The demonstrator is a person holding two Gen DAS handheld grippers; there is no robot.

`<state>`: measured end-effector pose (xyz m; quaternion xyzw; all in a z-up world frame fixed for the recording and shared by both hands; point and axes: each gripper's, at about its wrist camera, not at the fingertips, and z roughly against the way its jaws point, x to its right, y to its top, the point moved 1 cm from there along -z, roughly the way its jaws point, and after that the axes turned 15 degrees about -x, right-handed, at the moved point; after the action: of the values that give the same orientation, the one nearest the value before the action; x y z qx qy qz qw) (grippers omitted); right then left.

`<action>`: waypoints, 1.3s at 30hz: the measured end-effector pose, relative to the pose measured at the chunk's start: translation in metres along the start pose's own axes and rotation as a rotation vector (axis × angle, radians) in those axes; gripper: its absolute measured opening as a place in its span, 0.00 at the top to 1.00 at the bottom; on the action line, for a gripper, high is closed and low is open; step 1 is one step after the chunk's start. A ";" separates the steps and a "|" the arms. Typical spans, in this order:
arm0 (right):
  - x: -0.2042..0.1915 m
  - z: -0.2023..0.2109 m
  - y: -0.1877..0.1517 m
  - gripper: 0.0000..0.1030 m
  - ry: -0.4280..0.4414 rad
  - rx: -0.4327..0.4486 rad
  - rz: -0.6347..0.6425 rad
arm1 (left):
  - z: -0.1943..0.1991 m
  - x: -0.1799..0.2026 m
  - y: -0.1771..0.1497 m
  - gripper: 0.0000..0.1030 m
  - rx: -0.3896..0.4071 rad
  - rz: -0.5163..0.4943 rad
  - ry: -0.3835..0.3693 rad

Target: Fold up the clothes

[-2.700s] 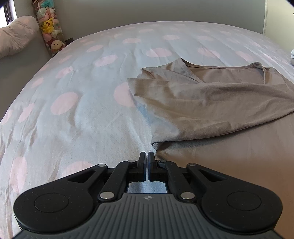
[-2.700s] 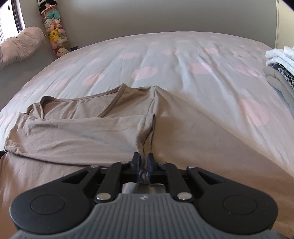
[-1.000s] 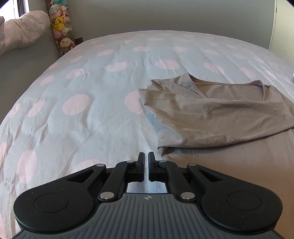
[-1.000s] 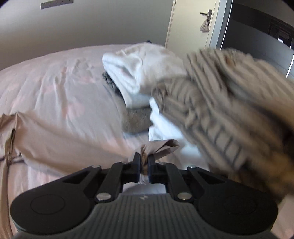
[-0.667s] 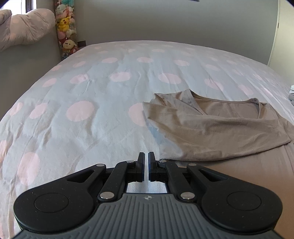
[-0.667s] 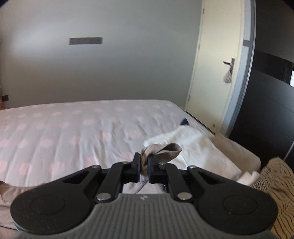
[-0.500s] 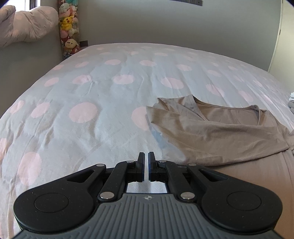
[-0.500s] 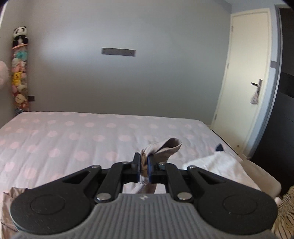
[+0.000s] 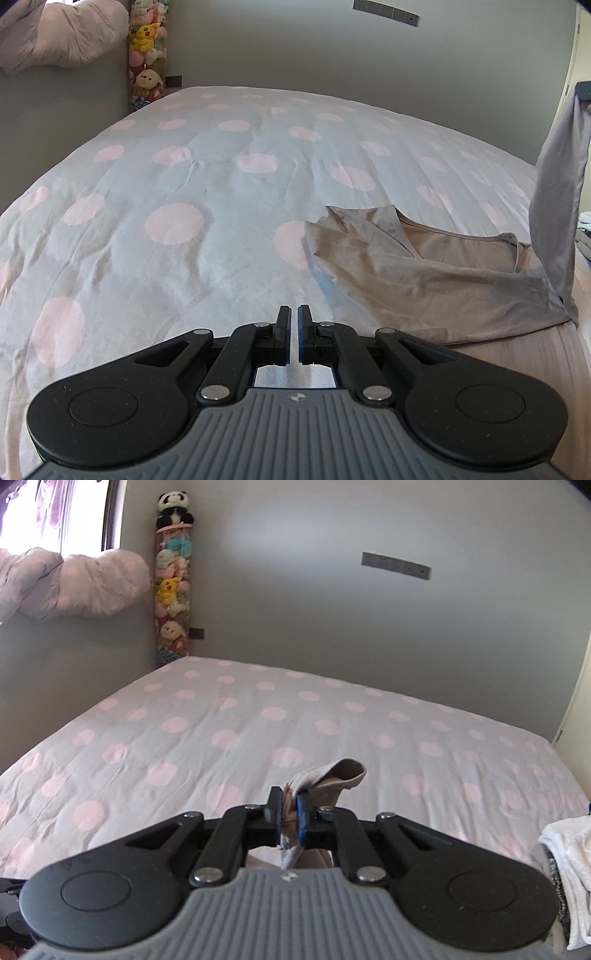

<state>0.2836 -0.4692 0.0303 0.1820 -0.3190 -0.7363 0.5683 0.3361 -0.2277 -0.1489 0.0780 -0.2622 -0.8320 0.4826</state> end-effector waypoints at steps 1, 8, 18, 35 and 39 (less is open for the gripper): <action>-0.009 -0.008 -0.004 0.91 0.013 -0.014 0.010 | -0.001 -0.001 0.001 0.99 0.000 0.004 -0.003; -0.056 -0.078 -0.026 0.91 0.116 -0.133 0.048 | -0.006 -0.004 0.001 0.99 -0.008 0.008 -0.007; -0.063 -0.116 -0.044 0.77 0.223 -0.208 0.032 | -0.013 0.003 0.006 0.99 0.012 -0.004 -0.051; 0.071 -0.087 -0.191 0.61 0.096 -0.193 -0.102 | -0.041 0.056 0.023 0.83 -0.030 0.006 -0.091; 0.100 -0.088 -0.221 0.61 0.000 -0.198 -0.118 | -0.059 0.061 0.027 0.83 -0.072 0.024 -0.046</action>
<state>0.1514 -0.5540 -0.1739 0.1434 -0.2337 -0.7963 0.5392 0.3475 -0.3115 -0.1780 0.0380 -0.2439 -0.8366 0.4890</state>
